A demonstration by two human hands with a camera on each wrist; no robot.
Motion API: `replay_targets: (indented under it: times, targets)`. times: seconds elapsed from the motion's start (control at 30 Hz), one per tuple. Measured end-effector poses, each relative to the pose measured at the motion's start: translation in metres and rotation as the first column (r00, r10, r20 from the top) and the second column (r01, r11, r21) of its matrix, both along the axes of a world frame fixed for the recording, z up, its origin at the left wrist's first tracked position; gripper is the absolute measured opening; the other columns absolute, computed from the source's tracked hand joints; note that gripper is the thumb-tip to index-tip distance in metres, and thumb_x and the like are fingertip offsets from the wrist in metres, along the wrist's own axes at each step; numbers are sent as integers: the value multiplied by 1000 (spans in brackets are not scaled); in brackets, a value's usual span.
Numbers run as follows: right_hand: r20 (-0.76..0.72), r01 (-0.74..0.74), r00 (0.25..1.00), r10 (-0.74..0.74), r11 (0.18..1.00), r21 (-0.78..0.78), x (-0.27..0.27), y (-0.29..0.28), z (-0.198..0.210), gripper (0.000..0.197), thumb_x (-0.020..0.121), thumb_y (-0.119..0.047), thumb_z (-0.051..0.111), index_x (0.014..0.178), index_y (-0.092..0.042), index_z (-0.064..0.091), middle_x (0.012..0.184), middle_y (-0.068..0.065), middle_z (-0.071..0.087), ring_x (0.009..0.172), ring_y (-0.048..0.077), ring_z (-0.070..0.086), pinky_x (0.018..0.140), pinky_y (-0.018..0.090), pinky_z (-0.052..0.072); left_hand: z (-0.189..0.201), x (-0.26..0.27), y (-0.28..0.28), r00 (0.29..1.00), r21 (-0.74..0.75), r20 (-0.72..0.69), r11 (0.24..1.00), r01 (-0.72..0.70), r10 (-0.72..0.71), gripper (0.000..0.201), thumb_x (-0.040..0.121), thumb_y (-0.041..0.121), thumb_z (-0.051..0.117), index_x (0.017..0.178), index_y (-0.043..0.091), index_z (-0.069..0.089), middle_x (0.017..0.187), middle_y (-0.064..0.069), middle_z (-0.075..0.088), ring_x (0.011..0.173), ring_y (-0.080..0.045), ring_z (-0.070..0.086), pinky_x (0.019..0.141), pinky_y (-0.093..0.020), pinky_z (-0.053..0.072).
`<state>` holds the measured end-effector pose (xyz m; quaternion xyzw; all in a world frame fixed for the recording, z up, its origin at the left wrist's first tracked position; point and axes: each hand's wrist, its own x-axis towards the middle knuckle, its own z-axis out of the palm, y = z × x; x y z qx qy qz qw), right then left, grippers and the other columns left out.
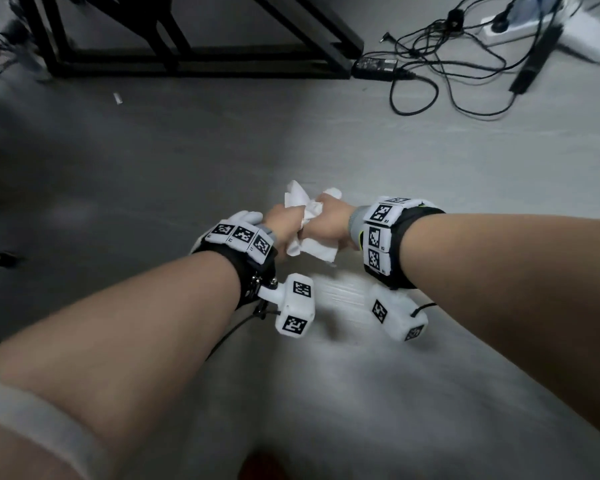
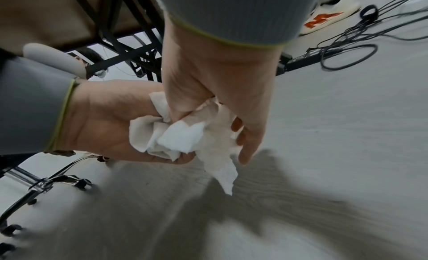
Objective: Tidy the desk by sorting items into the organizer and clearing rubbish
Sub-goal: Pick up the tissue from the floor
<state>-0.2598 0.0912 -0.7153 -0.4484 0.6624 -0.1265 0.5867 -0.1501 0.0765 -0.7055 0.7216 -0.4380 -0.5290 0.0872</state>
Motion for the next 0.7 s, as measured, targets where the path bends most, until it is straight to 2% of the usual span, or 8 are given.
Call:
replay_targets:
  times: [0.07,0.2,0.27,0.33,0.4,0.5,0.6,0.7]
  targets:
    - [141,111,983,-117,993,50,-8,28,22,68,55,-7,70,120,-11,49,108,22,66,88,39,71,72,62,58,21,-17,20,999,3,43,1000,30,-30,33,99,20,49,121,-1,59,72,-1,52,58,-14,50,54,-22,44]
    - [318,283,890,-326,943,174,-30,81,85,66,48,8,54,113,6,56,92,23,62,101,45,67,85,64,53,87,-52,62,941,17,296,986,167,-165,22,90,19,58,105,3,61,82,-5,62,60,-16,53,49,-24,35]
    - [349,334,843,-410,907,258,-42,103,121,63,43,7,50,106,9,58,89,19,59,99,42,67,92,56,52,121,-67,81,938,46,301,985,167,-173,27,91,17,57,110,0,63,88,-8,61,82,-24,64,59,-24,39]
    - [373,387,780,-503,855,345,-54,124,167,43,50,11,46,90,3,58,83,14,55,89,35,63,89,47,51,162,-76,103,958,47,259,992,116,-125,23,87,19,61,102,1,61,85,-7,59,99,-26,66,62,-24,43]
    - [390,427,719,-575,809,404,-68,147,224,35,55,12,44,84,-1,58,78,11,55,83,31,60,87,45,50,214,-86,126,993,54,93,996,72,-77,41,75,27,67,108,4,57,95,-12,66,97,-31,68,73,-36,57]
    - [414,507,597,-687,724,468,-88,174,291,44,51,2,49,94,-2,59,88,15,57,82,31,63,84,42,52,287,-99,155,991,-34,28,991,131,-130,26,89,29,60,109,13,57,99,-11,68,88,-29,68,79,-41,58]
    - [459,569,423,-781,623,537,-107,205,358,15,84,-10,48,83,-5,61,68,11,66,60,24,65,68,32,50,353,-120,181,965,-147,71,955,259,-251,20,97,28,50,98,11,61,90,-10,68,86,-30,68,74,-37,55]
    - [418,610,312,-853,517,600,-129,239,401,31,91,-44,51,84,-16,64,75,7,69,76,23,67,73,32,49,412,-157,212,866,-213,188,842,496,-463,15,91,10,49,90,13,63,84,-9,67,86,-30,67,70,-32,49]
